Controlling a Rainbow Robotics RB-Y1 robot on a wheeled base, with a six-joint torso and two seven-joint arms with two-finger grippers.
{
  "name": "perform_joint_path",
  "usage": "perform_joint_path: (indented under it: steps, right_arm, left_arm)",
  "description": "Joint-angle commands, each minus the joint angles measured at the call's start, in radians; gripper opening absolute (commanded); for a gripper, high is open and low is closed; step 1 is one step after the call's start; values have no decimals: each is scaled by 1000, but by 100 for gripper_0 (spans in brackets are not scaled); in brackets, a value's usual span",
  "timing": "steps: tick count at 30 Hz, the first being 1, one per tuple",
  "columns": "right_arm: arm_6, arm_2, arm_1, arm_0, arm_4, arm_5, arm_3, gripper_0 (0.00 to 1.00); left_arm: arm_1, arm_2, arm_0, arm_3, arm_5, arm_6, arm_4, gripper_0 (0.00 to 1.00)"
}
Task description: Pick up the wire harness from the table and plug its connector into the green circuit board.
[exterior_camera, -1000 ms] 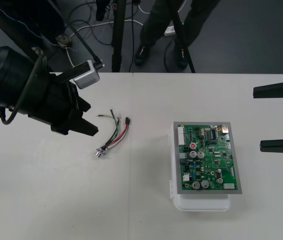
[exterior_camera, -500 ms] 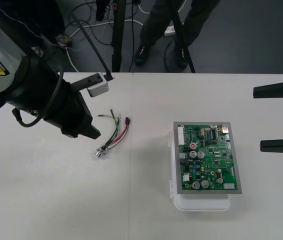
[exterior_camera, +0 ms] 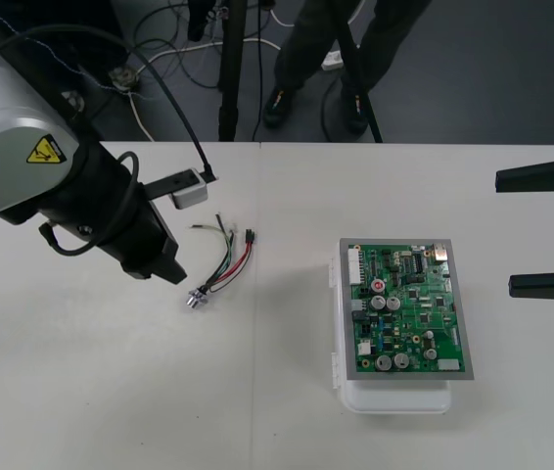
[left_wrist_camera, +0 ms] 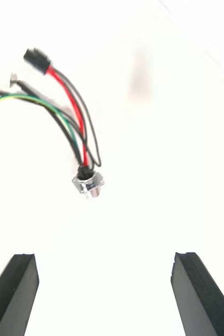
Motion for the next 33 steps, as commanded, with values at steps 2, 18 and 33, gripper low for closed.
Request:
perform_joint_path:
  steps: [2, 18, 33]
  right_arm:
    - [-57, -29, -34, -22, -13, 5, -4, 100]
    - [-57, -29, -34, -22, -13, 5, -4, 100]
    - [-57, -29, -34, -22, -13, 5, -4, 100]
  left_arm:
    - [-78, -6, -44, 19, -119, -10, -83, 74]
    - [-263, 130, 185, 50, -139, 19, -322, 74]
    - [-407, 299, 403, 45, -159, 14, -548, 74]
